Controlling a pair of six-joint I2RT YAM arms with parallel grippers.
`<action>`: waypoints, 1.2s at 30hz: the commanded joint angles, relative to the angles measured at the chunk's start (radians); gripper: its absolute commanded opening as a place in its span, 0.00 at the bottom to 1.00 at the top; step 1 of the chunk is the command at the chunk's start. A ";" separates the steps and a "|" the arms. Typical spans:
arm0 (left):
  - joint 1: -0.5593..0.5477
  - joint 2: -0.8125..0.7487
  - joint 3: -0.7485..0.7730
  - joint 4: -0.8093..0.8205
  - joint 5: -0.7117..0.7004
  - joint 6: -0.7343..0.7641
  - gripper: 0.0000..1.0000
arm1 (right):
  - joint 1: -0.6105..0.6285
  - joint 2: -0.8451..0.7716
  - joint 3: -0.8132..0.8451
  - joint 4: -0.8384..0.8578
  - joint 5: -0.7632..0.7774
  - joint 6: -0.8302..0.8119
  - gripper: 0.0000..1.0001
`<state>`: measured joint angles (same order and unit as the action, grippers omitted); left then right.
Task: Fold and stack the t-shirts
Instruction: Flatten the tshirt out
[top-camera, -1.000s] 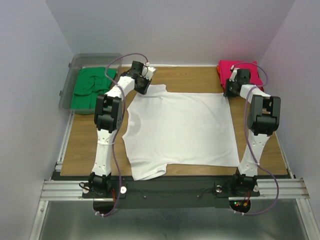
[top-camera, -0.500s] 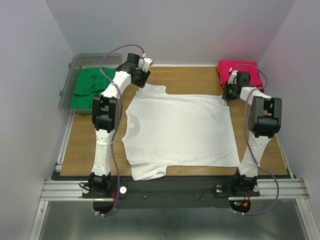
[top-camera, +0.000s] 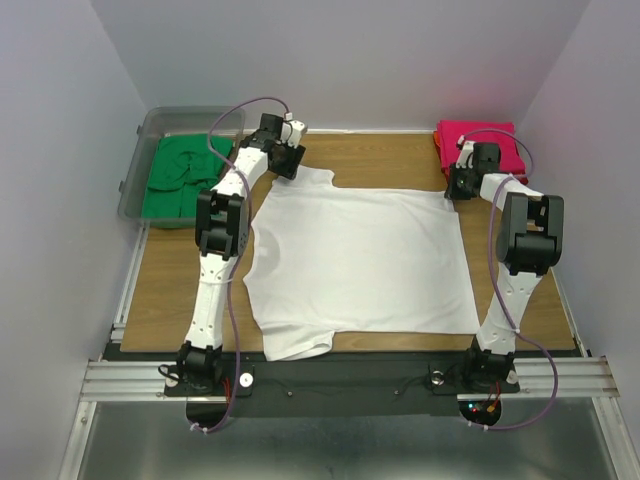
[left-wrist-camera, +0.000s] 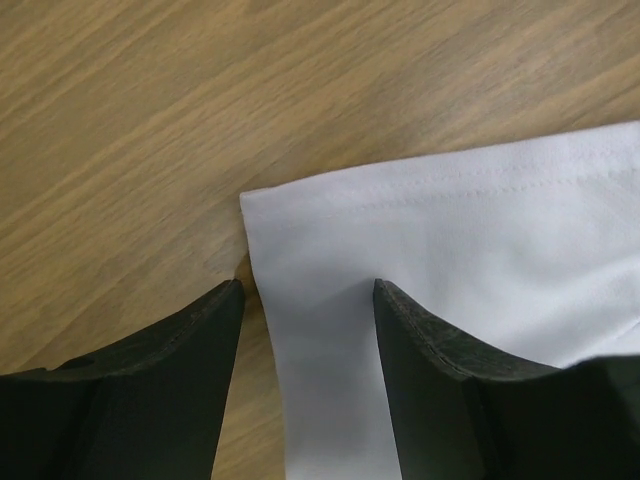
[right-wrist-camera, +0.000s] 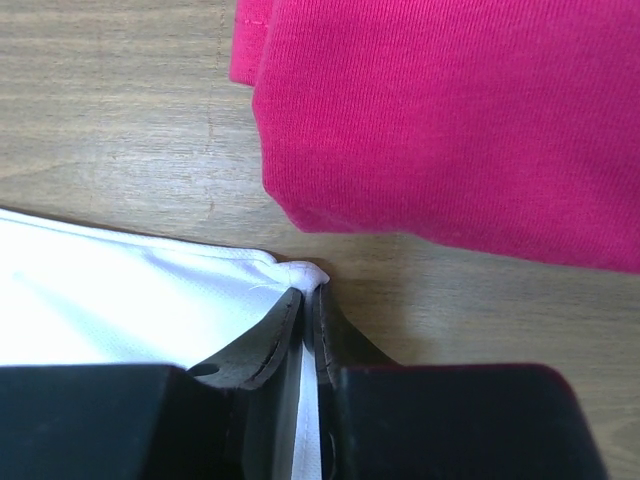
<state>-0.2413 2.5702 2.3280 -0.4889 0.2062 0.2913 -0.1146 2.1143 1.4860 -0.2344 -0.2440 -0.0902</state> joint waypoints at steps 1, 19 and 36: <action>-0.003 0.018 0.097 0.026 -0.020 -0.044 0.68 | 0.015 0.015 0.010 -0.088 -0.038 0.001 0.13; -0.003 0.041 0.127 0.070 -0.010 -0.050 0.06 | 0.016 -0.008 0.043 -0.091 -0.054 0.009 0.00; 0.036 -0.135 0.042 0.142 0.058 -0.034 0.00 | 0.015 -0.060 0.134 -0.091 -0.015 0.018 0.01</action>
<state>-0.2298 2.6240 2.3894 -0.4091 0.2146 0.2504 -0.1032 2.1143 1.5692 -0.3302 -0.2619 -0.0772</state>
